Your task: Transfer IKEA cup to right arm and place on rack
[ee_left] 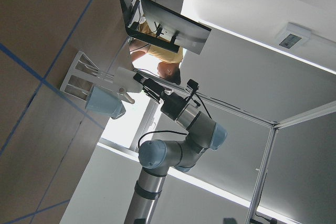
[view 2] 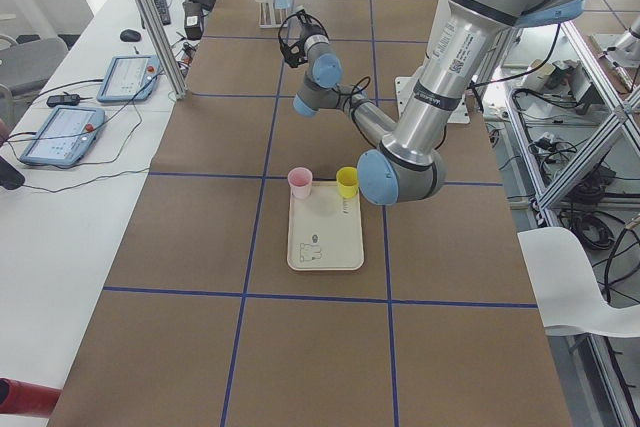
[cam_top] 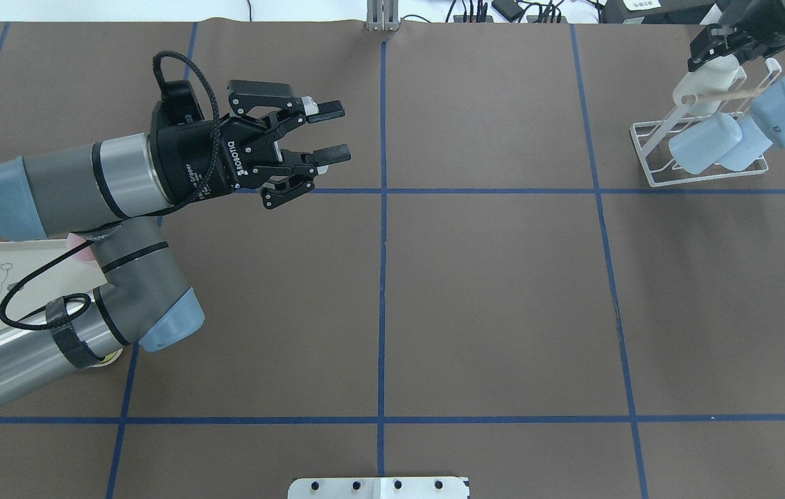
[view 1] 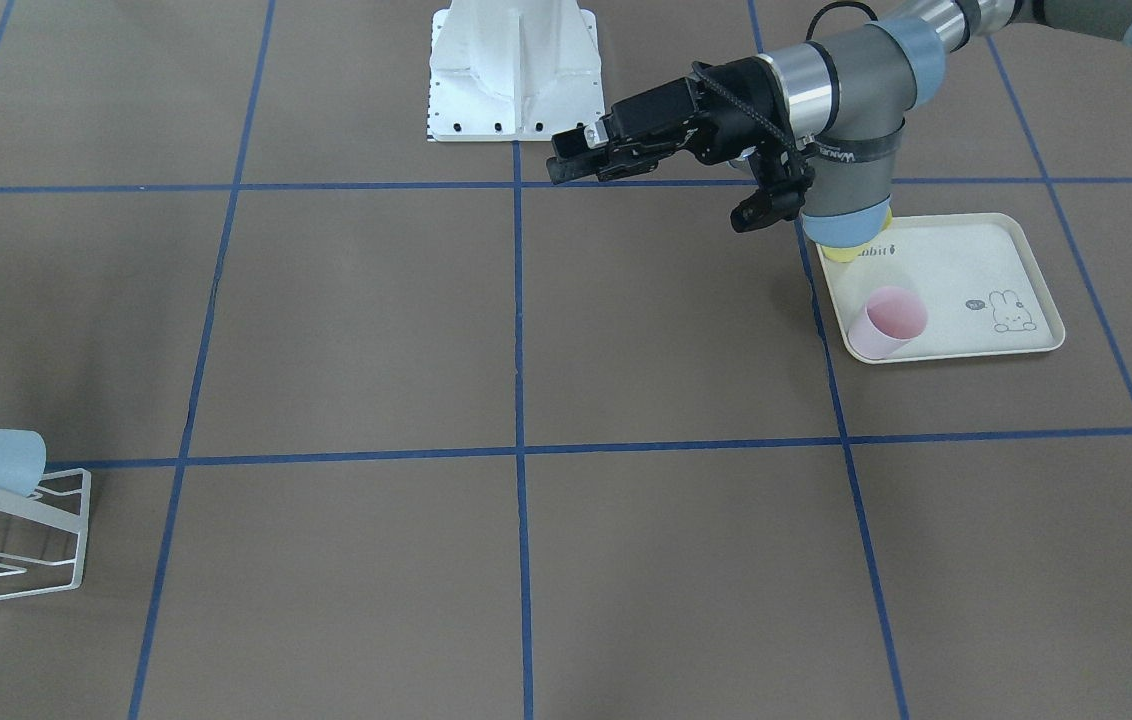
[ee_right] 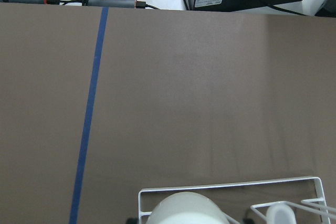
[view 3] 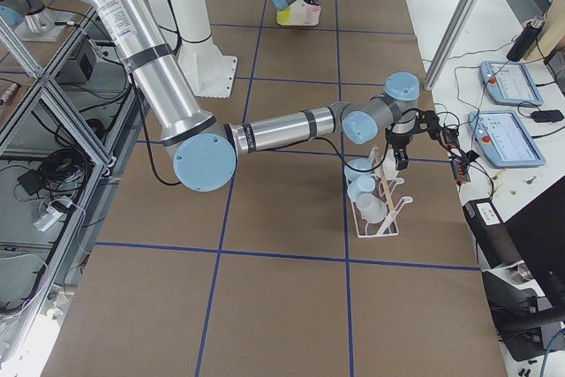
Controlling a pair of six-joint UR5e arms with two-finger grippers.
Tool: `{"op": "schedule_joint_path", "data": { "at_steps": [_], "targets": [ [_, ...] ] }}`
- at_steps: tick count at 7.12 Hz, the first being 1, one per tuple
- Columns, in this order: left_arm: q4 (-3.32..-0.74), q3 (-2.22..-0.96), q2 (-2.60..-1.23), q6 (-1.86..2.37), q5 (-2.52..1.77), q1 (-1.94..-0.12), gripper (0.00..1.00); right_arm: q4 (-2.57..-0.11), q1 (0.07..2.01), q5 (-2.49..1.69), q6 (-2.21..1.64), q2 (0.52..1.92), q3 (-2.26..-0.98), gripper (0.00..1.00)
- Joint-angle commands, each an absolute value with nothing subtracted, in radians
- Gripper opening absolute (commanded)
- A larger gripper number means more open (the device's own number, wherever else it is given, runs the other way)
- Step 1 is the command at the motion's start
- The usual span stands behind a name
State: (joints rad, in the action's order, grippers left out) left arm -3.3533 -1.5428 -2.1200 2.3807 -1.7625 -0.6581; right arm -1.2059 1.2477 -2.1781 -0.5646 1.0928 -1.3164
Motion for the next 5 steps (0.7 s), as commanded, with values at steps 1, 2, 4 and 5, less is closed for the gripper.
{"op": "schedule_joint_path", "data": {
  "at_steps": [1,2,4,5],
  "targets": [
    [-3.353,-1.542,-2.120,2.381,-1.763,-0.658,0.58,-1.206,1.241,-2.175,-0.566,1.088,-1.309,1.00],
    [-3.353,-1.551,-2.120,2.375,-1.764,-0.666,0.58,-1.206,1.241,-2.175,-0.566,1.088,-1.308,1.00],
    [-3.356,-1.565,-2.042,2.306,-1.779,-0.699,0.58,-1.206,1.241,-2.183,-0.575,1.081,-1.327,1.00],
    [-3.353,-1.613,-1.926,2.187,-1.857,-0.731,0.57,-1.209,1.247,-2.193,-0.577,1.072,-1.359,1.00]
  ]
}}
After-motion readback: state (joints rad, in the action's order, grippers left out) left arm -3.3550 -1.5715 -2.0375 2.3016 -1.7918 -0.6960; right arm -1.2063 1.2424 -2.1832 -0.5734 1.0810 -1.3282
